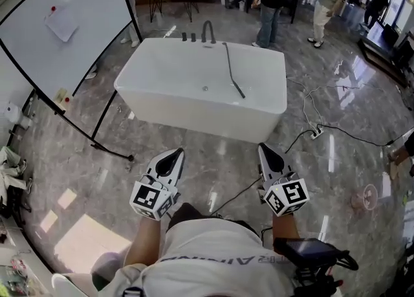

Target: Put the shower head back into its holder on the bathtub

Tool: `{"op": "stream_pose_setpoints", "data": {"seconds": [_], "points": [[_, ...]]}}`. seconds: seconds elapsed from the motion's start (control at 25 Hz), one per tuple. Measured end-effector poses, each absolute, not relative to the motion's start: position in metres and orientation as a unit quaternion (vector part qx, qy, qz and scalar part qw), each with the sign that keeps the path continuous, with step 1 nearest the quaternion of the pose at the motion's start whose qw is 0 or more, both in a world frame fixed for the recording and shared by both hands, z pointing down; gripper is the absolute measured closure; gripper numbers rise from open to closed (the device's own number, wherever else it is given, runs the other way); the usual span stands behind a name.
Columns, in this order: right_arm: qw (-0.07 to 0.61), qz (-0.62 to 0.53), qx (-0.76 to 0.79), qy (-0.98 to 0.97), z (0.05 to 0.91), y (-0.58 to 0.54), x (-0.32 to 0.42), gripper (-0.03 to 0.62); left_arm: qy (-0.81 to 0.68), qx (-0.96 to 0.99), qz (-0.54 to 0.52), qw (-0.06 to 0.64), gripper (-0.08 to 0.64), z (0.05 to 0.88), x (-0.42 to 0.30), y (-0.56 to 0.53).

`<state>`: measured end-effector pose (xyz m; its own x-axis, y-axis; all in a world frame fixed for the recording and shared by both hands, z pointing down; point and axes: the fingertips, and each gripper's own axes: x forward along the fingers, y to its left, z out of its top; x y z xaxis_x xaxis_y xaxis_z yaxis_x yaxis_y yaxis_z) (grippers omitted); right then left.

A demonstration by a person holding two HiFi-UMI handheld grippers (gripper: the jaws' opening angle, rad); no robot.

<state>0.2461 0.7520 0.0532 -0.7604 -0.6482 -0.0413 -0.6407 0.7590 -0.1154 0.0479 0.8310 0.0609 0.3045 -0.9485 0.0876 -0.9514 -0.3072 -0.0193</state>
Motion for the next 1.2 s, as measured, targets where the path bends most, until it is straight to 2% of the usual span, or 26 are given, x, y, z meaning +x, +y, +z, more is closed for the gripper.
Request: {"op": "stream_pose_setpoints", "data": {"seconds": [0.36,0.8,1.0,1.2], "points": [[0.047,-0.070,-0.338,0.938,0.072,0.743,0.259,0.580,-0.590,0.805,0.050,0.029,0.543,0.071,0.062,0.826],[0.009,-0.055,-0.383,0.922,0.078,0.679,0.252,0.580,-0.552,0.832,0.025,0.040,0.543,0.085,0.046,0.739],[-0.005,-0.042,-0.386,0.922,0.074,0.627,0.209,0.580,-0.548,0.835,0.020,0.038,0.543,0.087,0.006,0.684],[-0.013,-0.036,-0.389,0.920,0.066,0.570,0.141,0.580,-0.549,0.835,0.014,0.041,0.543,0.086,-0.064,0.627]]}}
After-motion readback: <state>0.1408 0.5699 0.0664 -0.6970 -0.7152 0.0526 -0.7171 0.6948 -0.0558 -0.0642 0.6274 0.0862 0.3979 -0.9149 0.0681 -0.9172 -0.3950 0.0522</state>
